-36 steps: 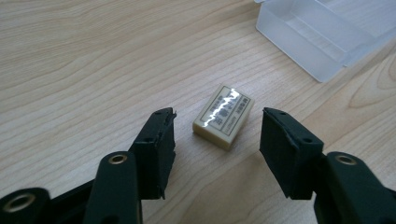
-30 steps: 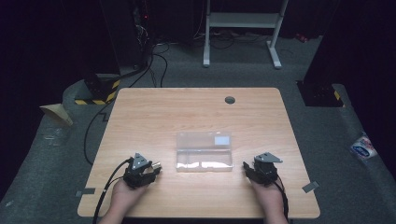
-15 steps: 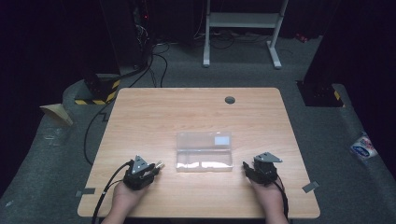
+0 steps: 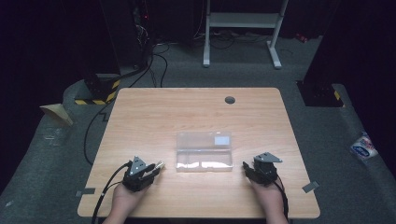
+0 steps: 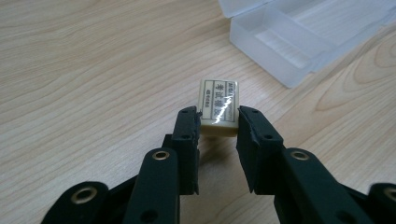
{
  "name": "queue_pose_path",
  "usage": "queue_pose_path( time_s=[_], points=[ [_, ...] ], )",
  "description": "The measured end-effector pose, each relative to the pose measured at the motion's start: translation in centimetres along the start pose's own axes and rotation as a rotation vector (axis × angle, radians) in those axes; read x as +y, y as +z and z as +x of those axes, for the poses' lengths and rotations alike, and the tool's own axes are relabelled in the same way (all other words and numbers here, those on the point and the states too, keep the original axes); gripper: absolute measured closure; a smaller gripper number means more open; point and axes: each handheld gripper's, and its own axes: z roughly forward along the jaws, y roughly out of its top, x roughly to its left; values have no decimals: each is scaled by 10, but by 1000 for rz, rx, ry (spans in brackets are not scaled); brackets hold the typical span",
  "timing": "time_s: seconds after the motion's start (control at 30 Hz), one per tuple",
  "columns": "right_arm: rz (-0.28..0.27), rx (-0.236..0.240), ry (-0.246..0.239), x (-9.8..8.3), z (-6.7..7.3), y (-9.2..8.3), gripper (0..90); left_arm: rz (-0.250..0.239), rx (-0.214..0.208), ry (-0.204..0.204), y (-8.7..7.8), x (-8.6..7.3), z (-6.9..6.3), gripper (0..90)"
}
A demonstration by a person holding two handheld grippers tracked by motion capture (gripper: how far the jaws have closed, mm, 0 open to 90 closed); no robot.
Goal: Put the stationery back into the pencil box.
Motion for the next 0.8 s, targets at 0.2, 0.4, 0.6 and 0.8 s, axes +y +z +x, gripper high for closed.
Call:
queue_pose_path(
  time_s=[0.2,0.4,0.6,0.8],
  points=[
    [-2,6,-9,0,0,0,476,-15,27,-1,-3,10,-6,690],
    [-1,7,-8,0,1,0,474,-16,4,7,-6,22,-17,691],
    [-2,8,-17,-1,0,0,474,-40,3,12,-5,34,-27,693],
    [-1,9,-16,-1,0,0,472,-42,-1,52,1,48,-36,697]
  ],
)
